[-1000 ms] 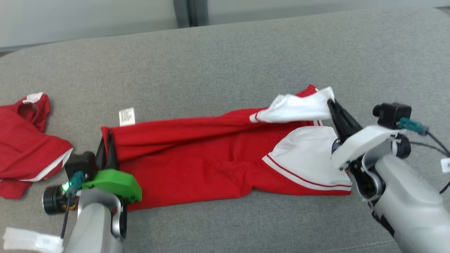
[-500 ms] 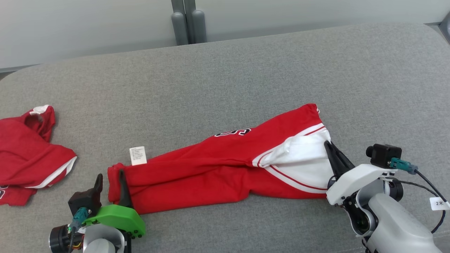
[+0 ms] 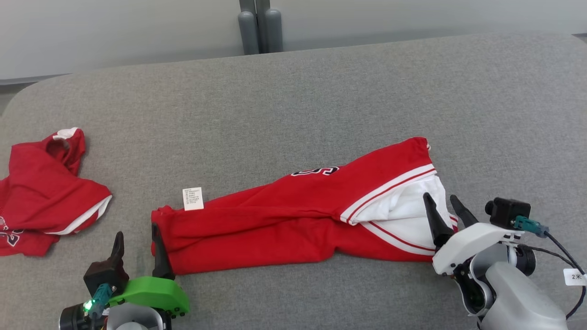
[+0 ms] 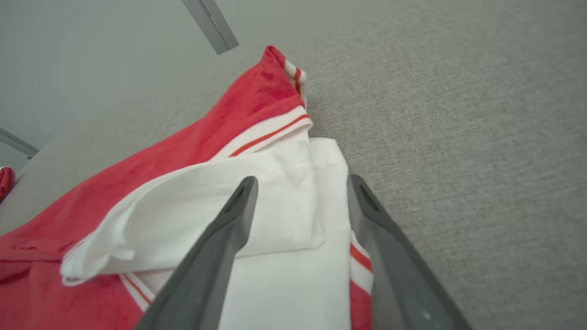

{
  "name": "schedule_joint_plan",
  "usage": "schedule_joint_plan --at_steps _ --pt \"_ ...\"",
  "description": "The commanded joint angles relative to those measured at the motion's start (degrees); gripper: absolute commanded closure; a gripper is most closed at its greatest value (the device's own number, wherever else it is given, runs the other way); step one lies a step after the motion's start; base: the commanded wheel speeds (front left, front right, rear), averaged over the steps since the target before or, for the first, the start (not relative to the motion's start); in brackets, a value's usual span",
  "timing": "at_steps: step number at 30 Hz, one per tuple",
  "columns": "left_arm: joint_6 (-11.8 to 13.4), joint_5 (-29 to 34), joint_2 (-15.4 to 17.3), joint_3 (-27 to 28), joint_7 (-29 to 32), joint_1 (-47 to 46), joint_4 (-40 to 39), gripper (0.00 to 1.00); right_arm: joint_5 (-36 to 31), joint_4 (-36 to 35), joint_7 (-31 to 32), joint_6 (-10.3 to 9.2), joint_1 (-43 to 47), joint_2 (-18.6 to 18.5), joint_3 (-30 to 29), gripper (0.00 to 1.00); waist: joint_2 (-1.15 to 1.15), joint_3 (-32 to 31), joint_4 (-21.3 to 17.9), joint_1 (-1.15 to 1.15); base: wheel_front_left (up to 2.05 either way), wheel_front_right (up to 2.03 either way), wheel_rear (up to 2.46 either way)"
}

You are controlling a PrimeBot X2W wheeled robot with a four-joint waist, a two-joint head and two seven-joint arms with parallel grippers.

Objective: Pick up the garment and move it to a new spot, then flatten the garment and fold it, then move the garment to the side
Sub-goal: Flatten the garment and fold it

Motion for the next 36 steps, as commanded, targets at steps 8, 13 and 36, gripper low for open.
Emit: schedule_joint_plan --at_steps 8,13,36 --pt "0.73 -0.74 0.28 -0.66 0.00 -0.34 -0.96 0.00 2.30 8.80 1.64 -0.03 -1.27 2.35 3.76 0.00 0.00 1.78 3.00 0.00 0.00 0.00 0.00" --pt "0.78 -0.44 0.29 -0.81 0.00 -0.72 -1.12 0.00 4.86 9.15 2.81 0.06 -1.70 2.63 8.12 1.00 0.00 2.62 3.47 0.00 0.00 0.00 0.00" --pt "0.09 -0.89 0.30 -2.94 0.00 -0.27 -0.03 0.00 1.53 -3.78 -0.16 -0.04 -3.22 -2.17 -3.88 1.00 0.00 0.68 0.14 0.00 0.00 0.00 0.00"
